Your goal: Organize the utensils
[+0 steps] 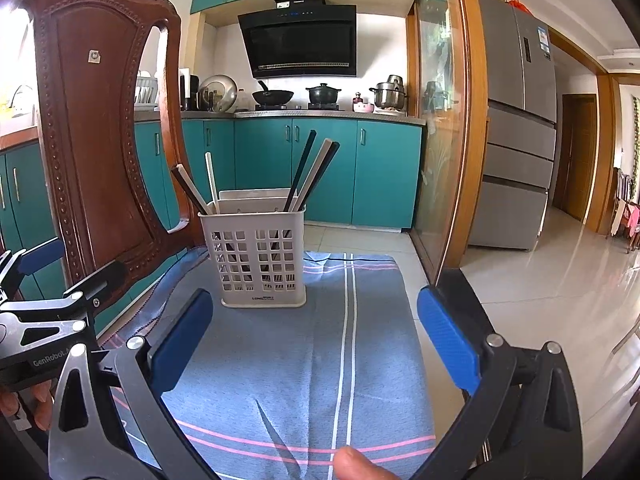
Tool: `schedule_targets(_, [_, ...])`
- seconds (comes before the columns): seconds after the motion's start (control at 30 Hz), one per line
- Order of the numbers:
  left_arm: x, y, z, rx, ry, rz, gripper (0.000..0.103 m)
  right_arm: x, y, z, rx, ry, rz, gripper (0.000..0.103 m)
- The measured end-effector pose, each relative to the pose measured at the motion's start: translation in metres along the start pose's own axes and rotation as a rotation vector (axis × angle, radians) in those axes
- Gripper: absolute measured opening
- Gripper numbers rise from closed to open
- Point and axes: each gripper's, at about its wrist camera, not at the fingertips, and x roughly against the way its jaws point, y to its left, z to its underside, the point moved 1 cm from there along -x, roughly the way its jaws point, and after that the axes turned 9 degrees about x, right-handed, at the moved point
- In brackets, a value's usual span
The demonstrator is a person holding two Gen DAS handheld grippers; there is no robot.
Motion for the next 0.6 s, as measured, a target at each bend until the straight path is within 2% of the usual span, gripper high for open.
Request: schedule_targets(0.6, [0.0019,-0.0031,0.0011,-0.006,0.000,-0.002,0.100,0.0006,-0.0013,0.0003,-0.003,-0.001,-0.001,0.100])
